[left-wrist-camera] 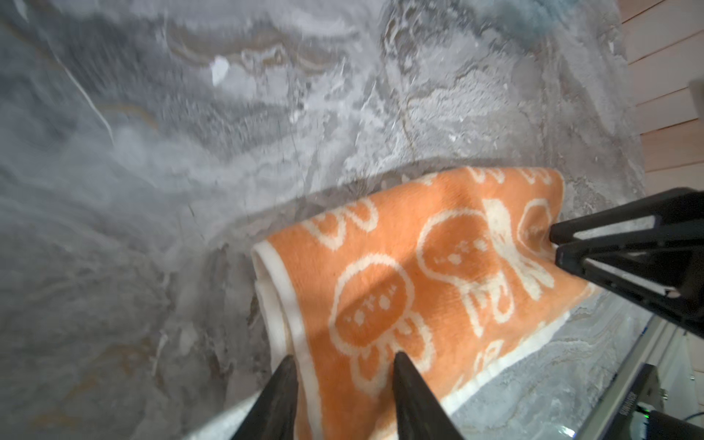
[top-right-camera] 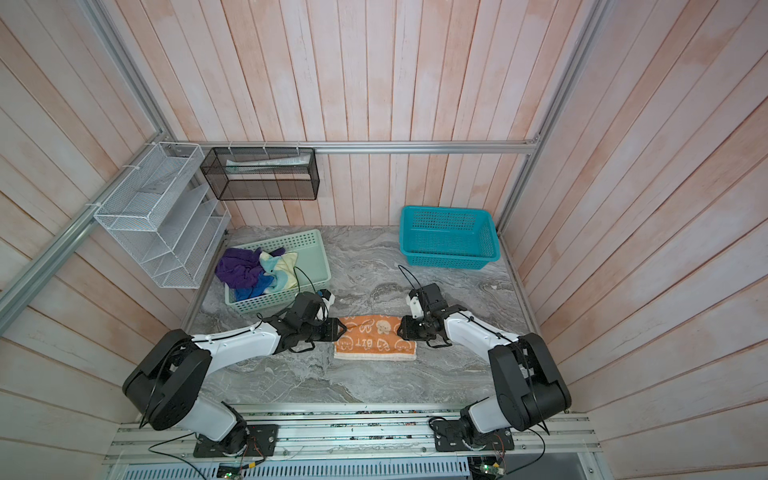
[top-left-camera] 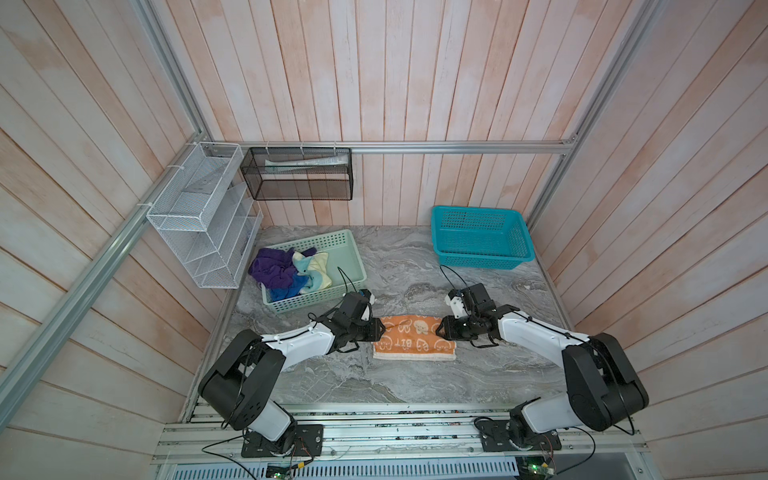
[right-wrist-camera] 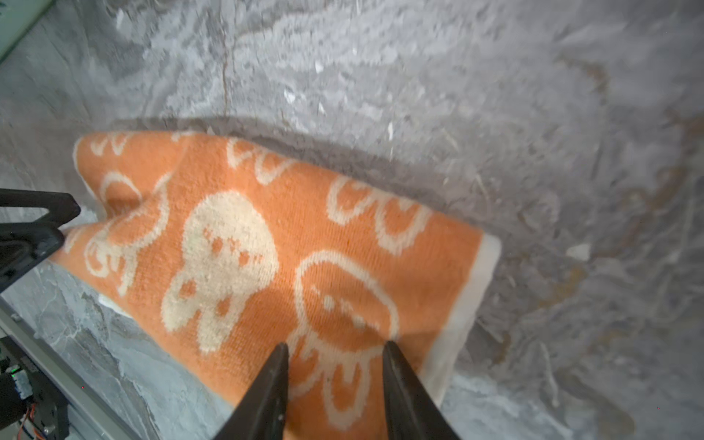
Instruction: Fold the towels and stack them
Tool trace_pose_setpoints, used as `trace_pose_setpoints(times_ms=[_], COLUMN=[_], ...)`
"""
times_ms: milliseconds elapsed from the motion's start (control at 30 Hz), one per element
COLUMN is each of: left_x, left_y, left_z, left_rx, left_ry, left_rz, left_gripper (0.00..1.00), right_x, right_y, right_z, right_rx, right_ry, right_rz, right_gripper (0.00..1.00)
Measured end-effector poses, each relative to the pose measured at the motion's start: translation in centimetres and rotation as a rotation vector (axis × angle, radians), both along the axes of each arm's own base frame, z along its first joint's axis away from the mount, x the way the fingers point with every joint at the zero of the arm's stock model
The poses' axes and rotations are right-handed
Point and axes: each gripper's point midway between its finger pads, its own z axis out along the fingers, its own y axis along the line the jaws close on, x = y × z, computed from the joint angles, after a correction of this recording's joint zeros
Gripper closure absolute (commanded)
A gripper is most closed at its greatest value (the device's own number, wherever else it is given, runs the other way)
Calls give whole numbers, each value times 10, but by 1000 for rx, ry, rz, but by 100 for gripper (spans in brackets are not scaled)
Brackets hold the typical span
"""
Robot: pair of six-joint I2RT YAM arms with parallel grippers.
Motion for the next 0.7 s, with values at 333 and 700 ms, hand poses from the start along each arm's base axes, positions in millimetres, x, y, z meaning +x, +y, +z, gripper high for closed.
trace_pose_setpoints(times_ms=[333, 700], left_x=[-43, -44], left_y=[19, 29], left_z=[-12, 5], left_rx=[48, -87], left_ry=[71, 107], left_rz=[15, 84], left_gripper=[47, 46], right_x=[-34, -36], right_y=[-15, -20], right_z=[20, 0], right_rx=[45, 8], right_ry=[-16, 65], right_rz=[-79, -137], right_gripper=[57, 50])
